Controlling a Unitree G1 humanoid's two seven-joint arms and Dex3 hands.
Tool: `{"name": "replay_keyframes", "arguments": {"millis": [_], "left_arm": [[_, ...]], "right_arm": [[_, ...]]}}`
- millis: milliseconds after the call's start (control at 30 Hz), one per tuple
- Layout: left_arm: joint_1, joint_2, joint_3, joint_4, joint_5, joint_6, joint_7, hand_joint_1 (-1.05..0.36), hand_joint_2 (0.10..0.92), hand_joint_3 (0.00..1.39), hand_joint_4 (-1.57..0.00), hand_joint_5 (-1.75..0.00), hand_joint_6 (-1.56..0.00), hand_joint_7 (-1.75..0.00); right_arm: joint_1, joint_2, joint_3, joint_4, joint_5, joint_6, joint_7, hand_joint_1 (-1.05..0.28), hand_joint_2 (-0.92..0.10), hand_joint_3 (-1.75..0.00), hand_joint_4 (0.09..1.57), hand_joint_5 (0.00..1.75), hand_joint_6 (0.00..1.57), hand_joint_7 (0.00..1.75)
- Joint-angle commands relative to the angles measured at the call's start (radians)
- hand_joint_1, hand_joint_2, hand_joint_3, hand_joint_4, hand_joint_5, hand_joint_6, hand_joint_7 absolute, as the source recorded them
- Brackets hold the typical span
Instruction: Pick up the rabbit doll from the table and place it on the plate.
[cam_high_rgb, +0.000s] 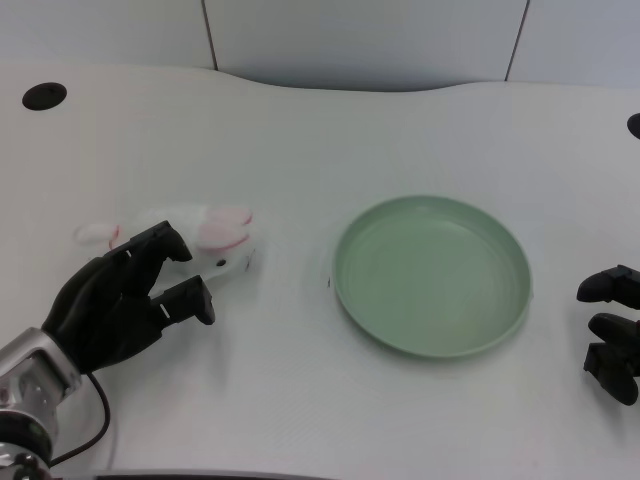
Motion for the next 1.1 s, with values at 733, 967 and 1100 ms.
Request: {"name": "replay_keyframes", "arguments": {"millis": [733,967,1100], "left_arm": [[-0.003,0.018,0.003,0.003,0.004,-0.02,0.003,-0.74,0.921,0.35,-0.55,-1.75,-0.39,-1.62],[0.002,0.01,0.009,-0.007,-0.005,-0.028,0.01,-0.72,0.921,0.37,-0.51,-1.75,-0.35,-1.62],[0.007,-0.001,0.027,-0.067,-0.041,0.005,0.022,-0.64,0.921,0.38,-0.35,-1.75,-0.28,-1.5]], "right_arm": [[-0.002,-0.021,0.001,0.002,-0.001,-0.008,0.014,-0.35,-0.91,0.0,1.17,1.75,0.53,1.75],[0.001,-0.023,0.003,-0.001,-0.004,-0.019,0.014,-0.37,-0.91,-0.01,1.16,1.75,0.48,1.75],[0.003,-0.025,0.013,-0.015,-0.015,-0.027,-0.004,-0.37,-0.92,-0.01,1.18,1.75,0.53,1.75]]}}
